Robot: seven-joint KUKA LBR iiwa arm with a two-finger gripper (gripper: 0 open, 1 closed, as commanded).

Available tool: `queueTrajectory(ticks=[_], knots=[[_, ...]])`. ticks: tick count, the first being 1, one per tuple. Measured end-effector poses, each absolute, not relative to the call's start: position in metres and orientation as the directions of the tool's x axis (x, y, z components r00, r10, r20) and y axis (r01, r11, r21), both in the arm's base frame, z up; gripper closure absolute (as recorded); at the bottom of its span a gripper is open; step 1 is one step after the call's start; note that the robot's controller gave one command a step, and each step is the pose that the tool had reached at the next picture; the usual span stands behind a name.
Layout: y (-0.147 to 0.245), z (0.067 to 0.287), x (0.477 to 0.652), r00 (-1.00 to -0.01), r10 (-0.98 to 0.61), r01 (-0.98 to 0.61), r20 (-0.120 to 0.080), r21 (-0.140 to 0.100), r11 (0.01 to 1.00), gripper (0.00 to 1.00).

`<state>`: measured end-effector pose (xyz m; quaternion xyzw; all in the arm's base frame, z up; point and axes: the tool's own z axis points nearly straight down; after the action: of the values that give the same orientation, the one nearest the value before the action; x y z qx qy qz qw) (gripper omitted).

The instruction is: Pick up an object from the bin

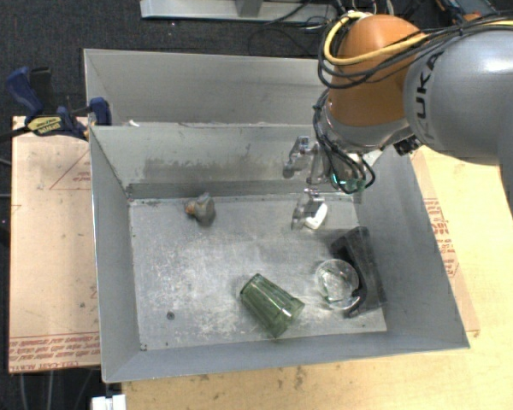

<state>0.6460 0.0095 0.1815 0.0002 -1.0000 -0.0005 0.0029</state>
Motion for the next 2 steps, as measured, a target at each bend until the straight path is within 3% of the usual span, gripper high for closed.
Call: queueTrajectory(ticks=[1, 2], knots=[[0.01, 0.187, 0.648, -1.0, 0.0, 0.0, -0.001, 0.001, 1.0, 0.0], [-0.079, 0.153, 0.633, -0.979, -0.206, -0.206, 0.001, -0.002, 0.979, 1.0]])
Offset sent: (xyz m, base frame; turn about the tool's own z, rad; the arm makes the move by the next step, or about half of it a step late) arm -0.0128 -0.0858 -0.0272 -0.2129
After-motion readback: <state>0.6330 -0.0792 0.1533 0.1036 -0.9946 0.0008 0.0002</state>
